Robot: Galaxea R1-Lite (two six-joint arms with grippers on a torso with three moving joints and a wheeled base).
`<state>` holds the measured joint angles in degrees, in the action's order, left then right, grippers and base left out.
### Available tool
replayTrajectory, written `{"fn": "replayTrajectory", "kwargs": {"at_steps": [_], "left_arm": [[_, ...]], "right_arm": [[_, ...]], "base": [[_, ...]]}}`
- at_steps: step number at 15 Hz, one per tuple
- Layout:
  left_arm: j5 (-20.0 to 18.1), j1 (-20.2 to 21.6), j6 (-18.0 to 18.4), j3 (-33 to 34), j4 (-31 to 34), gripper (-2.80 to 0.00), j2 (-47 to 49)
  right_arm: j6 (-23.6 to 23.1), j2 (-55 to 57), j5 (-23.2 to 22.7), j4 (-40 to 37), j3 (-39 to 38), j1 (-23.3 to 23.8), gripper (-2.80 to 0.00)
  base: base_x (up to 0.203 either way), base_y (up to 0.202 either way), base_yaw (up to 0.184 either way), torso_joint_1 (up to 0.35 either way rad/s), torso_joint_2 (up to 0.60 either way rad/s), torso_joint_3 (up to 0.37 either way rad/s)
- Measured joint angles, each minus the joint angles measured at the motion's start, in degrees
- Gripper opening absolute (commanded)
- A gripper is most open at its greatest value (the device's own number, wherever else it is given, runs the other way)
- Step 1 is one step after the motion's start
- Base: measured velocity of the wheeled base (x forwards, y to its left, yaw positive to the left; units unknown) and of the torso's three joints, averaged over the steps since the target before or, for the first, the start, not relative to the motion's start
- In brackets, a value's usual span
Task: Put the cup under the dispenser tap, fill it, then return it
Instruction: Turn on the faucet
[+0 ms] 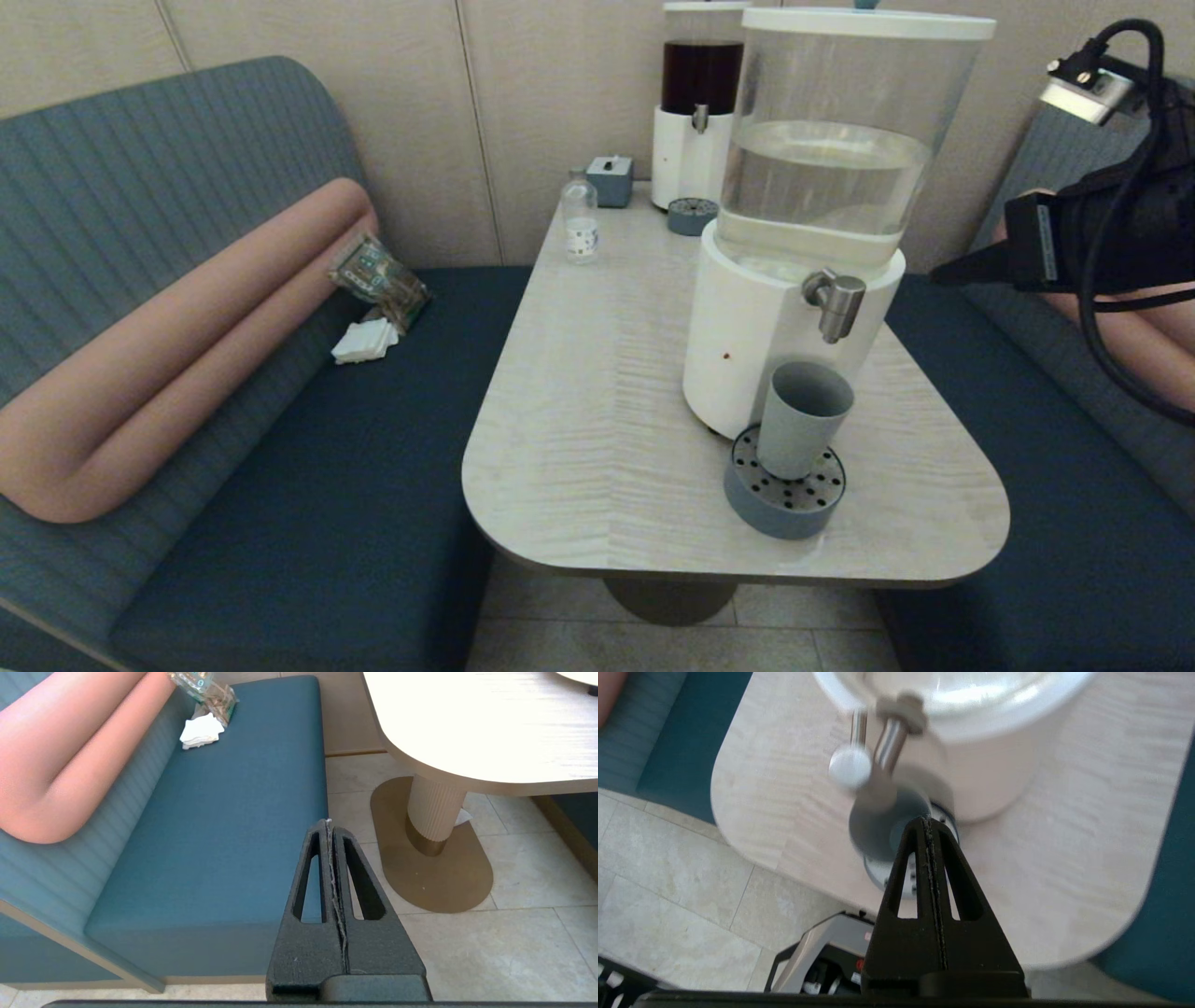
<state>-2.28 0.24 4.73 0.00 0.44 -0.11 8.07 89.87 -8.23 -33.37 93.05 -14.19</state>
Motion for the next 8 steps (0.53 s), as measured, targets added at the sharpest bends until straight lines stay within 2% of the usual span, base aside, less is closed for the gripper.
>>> {"fn": "replayTrajectory", "kwargs": {"at_steps": [4, 8], "left_arm": [[0.0, 0.0, 0.0, 0.0, 0.0, -2.8, 0.0], [0.0, 0.0, 0.0, 0.0, 0.0, -2.8, 0.0]], "right_arm": [[0.0, 3.7, 0.0, 3.1, 1.1, -1.1, -2.8], [0.0, 6.4, 0.4, 3.2, 3.3, -1.5, -2.8]], "base": [[0.0, 0.0, 0.0, 0.0, 0.0, 0.0], [0.0, 0.0, 0.0, 0.0, 0.0, 0.0]]}}
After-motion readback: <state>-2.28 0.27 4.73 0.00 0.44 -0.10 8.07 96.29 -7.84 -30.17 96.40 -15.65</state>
